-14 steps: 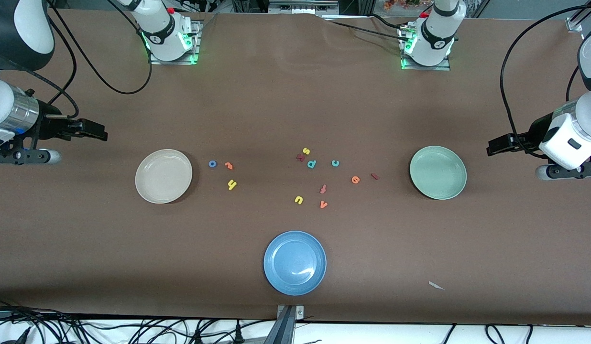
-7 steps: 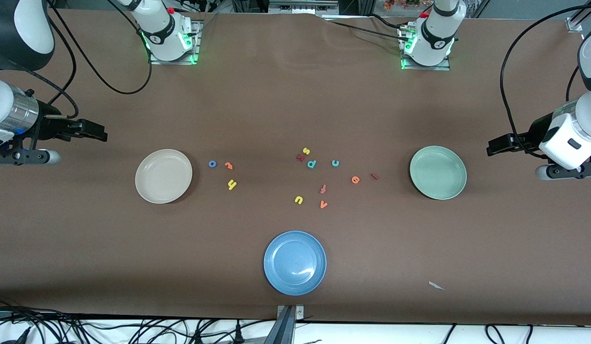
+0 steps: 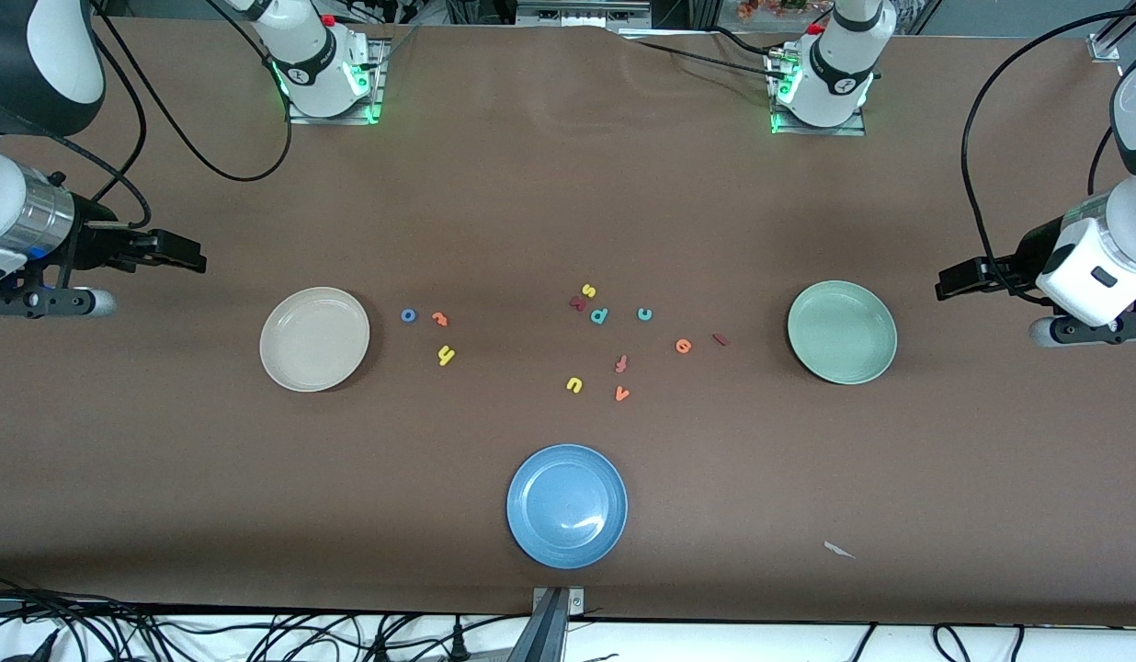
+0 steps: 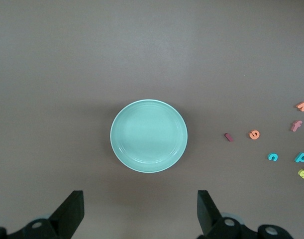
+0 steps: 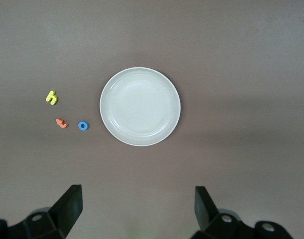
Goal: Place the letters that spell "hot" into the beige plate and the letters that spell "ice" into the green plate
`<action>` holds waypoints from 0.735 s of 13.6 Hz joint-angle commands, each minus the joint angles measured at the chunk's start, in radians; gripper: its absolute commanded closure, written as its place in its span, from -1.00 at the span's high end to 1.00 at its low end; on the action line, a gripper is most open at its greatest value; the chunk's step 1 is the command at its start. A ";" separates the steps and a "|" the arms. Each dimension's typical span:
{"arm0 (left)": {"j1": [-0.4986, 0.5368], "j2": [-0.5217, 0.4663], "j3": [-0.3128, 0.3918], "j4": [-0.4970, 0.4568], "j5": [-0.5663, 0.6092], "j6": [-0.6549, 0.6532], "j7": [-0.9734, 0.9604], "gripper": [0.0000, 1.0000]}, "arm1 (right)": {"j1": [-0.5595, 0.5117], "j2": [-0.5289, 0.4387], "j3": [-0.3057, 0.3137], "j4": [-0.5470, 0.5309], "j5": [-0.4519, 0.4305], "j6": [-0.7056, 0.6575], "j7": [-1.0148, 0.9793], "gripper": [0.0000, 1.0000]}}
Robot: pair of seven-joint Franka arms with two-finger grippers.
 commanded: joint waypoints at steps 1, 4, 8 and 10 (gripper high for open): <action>0.006 -0.030 -0.003 -0.033 -0.018 0.013 0.010 1.00 | -0.001 0.006 0.001 0.019 -0.010 -0.004 0.005 1.00; 0.006 -0.028 -0.003 -0.033 -0.018 0.013 0.010 1.00 | -0.001 0.006 0.001 0.019 -0.010 -0.004 0.005 1.00; 0.005 -0.028 -0.003 -0.034 -0.018 0.013 0.010 1.00 | -0.001 0.006 0.001 0.017 -0.010 0.000 0.006 1.00; 0.003 -0.028 -0.003 -0.034 -0.018 0.013 0.008 1.00 | 0.001 0.002 0.001 0.002 -0.010 0.029 0.008 1.00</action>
